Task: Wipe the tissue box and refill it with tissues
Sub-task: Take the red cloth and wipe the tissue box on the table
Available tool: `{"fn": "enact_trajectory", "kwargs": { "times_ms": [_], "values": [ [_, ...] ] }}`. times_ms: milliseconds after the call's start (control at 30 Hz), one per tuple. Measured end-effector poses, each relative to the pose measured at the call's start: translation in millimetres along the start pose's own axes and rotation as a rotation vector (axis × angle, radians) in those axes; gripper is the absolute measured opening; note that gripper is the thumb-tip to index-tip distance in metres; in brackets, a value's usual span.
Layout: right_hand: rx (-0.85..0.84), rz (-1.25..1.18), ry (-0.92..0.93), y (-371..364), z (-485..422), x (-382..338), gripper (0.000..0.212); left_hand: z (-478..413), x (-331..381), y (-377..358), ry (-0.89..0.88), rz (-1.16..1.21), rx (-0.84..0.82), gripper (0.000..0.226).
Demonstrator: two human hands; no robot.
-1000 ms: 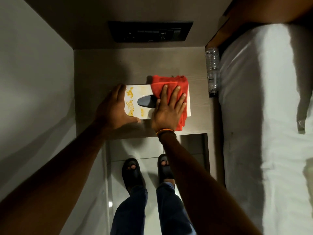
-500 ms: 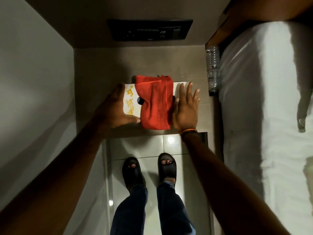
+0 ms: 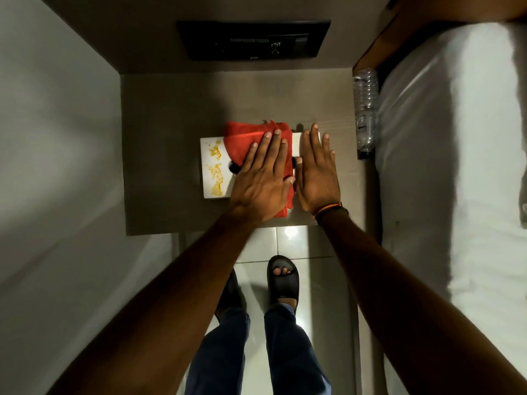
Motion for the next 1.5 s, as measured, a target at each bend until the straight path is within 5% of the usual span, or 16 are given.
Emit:
{"fn": "enact_trajectory", "kwargs": {
  "times_ms": [367, 733, 1133, 1500],
  "values": [
    [0.025, -0.009, -0.039, -3.7, -0.9, 2.1, 0.056, 29.0, -65.1, 5.2, -0.04, -0.104, 0.01, 0.072],
    [0.043, -0.032, -0.008, -4.6, -1.4, 3.2, 0.057, 8.0, -11.8, 2.1, -0.056, -0.039, 0.051, 0.073],
    [0.039, -0.018, -0.021, -3.0, -2.4, 3.3, 0.056, 39.3, -97.7, 5.2, -0.074, -0.142, -0.038, 0.073],
    [0.048, -0.002, -0.014, -3.4, -2.2, 2.6, 0.057, 13.0, -17.5, 4.2, -0.129, -0.045, 0.066, 0.073]
  ]
}}
Point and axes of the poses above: each hand's wrist, its own z-axis away from the middle knuckle, its own y-axis out of the back of the hand, x = y × z, the point moved 8 cm from there along -z, towards the middle knuckle
